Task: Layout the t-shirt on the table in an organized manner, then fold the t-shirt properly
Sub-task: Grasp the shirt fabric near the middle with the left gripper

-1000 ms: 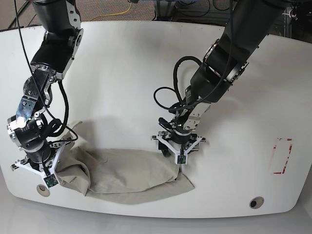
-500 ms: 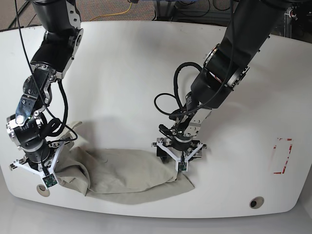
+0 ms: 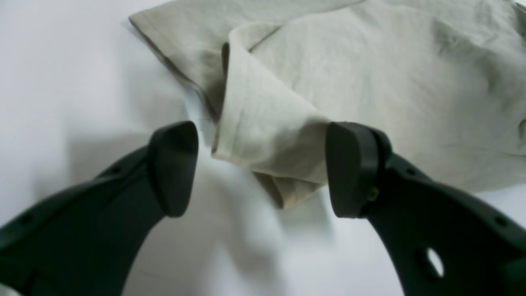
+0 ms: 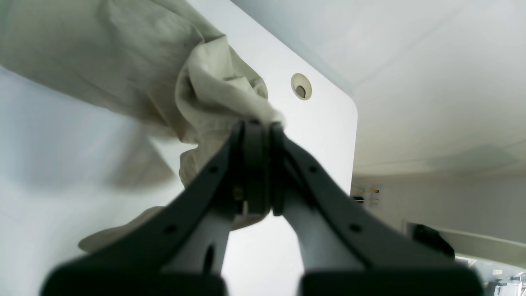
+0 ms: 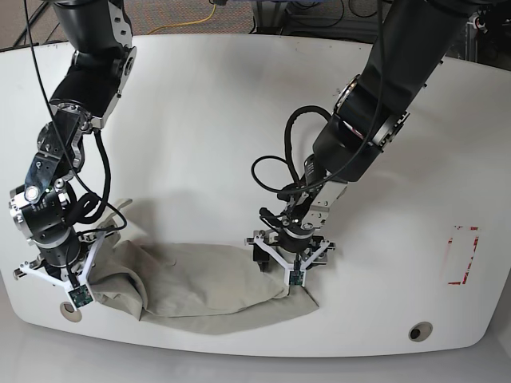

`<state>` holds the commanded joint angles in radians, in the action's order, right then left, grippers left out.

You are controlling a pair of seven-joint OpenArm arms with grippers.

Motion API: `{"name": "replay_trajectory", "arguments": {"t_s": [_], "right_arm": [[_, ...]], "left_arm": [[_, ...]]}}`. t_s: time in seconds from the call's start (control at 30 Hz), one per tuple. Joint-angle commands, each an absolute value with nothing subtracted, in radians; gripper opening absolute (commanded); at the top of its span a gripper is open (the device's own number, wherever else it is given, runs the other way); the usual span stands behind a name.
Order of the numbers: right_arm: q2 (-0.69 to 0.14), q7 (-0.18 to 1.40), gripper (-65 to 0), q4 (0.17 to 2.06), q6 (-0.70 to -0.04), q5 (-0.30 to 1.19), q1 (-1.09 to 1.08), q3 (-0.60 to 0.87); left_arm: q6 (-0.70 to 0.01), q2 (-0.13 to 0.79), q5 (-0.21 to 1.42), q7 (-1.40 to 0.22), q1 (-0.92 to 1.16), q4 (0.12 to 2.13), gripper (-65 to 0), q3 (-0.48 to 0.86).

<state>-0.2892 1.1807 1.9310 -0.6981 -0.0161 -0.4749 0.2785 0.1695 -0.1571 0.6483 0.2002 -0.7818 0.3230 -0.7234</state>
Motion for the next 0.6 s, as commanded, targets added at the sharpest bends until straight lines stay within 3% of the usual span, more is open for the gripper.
{"name": "replay_trajectory", "arguments": {"t_s": [0.23,0.4,0.57,0.6], "right_arm": [[-0.289,1.181,-64.5,1.931,-0.698,-0.016,-0.475,0.277],[-0.289,1.181,-64.5,1.931,-0.698,-0.016,-0.475,0.278],[-0.289,1.181,-64.5,1.931,-0.698,-0.016,-0.475,0.278],[-0.289,1.181,-64.5,1.931,-0.698,-0.016,-0.475,0.278]], "left_arm": [[0.082,-0.157,0.650,0.200,-0.780,0.321,-30.6,-0.723],[0.081,-0.157,0.650,0.199,-0.780,0.320,-38.2,-0.723],[0.077,-0.157,0.650,0.197,-0.780,0.320,-53.9,-0.723],[0.077,-0.157,0.650,0.197,-0.780,0.320,-54.0,-0.723]]}}
